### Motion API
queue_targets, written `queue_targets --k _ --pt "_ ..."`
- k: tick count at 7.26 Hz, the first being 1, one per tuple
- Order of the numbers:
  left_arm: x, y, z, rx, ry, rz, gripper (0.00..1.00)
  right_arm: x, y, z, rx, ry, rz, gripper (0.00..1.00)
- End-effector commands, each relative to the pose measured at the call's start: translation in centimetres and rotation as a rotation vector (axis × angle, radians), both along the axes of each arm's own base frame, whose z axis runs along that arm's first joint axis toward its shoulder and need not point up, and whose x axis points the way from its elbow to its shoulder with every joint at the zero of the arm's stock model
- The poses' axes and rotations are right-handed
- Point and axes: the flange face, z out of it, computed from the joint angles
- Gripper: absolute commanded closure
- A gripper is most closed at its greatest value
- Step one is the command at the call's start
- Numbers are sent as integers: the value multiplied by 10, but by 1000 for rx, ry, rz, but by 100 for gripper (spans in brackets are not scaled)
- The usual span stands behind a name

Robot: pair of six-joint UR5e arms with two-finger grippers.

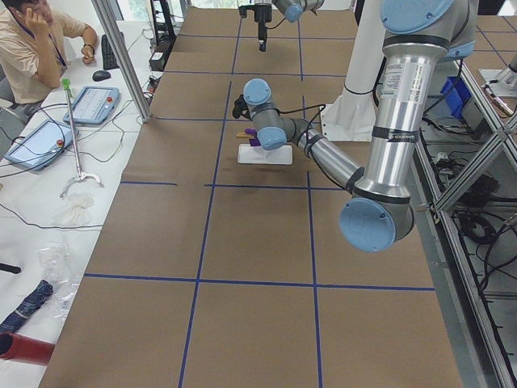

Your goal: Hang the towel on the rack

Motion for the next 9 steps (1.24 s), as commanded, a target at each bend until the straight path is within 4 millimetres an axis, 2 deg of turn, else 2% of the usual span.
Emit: queue_targets --k 1,2,3,4,5,7,8,9 --pt "-5 -4 25 15 -33 3 100 2 0 7 13 9 -3 0" --pt "0 -7 31 4 -41 6 100 4 2 5 17 3 -6 0" --pt "5 -11 40 -12 -55 8 26 4 3 6 16 4 -7 0" --pt "8 -14 41 -17 -56 6 0 8 1 8 12 7 -1 0" --pt "9 -15 44 -20 -61 7 0 15 4 12 12 6 4 0" --pt "-3 -20 46 -19 -63 -15 0 47 3 38 -2 33 45 0" --pt "-29 -40 59 -36 -79 -76 0 73 -3 63 -6 57 51 0" --pt "-57 -64 81 29 -106 -105 0 106 -12 101 8 90 37 0"
